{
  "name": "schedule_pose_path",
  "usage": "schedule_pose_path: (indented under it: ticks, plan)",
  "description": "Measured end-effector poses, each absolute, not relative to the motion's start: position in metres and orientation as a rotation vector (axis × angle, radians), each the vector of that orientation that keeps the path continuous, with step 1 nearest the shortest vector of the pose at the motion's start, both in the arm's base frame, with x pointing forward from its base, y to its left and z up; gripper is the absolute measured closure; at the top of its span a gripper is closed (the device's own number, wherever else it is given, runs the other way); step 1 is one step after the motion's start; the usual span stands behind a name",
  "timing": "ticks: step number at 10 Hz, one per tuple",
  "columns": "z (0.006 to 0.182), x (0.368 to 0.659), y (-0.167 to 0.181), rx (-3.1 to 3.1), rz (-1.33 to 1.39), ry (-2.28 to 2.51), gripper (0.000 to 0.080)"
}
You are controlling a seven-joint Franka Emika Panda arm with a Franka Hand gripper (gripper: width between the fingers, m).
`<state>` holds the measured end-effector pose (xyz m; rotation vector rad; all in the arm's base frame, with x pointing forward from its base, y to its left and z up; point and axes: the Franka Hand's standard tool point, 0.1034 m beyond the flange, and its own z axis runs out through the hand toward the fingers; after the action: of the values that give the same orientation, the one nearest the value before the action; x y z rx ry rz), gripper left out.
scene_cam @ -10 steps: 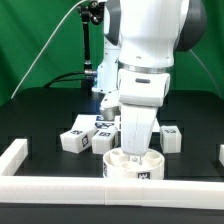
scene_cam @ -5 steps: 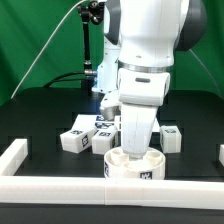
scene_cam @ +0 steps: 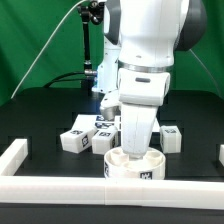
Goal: Assemble stool
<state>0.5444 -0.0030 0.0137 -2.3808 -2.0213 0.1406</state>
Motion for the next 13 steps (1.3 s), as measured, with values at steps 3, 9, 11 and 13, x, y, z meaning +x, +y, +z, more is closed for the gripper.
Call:
schedule_pose_path:
  ticks: [3,9,11,13]
  plan:
    - [0.013,0.550,0.024,-2.390,0.109,-2.014,0.0767]
    - [0.013,0.574,0.092,-2.352,0.091,-2.050,0.0768]
    - [0.013,0.579,0.098,-2.346,0.081,-2.056,0.0768]
    - [0.014,0.580,0.102,-2.349,0.079,-2.054,0.0768]
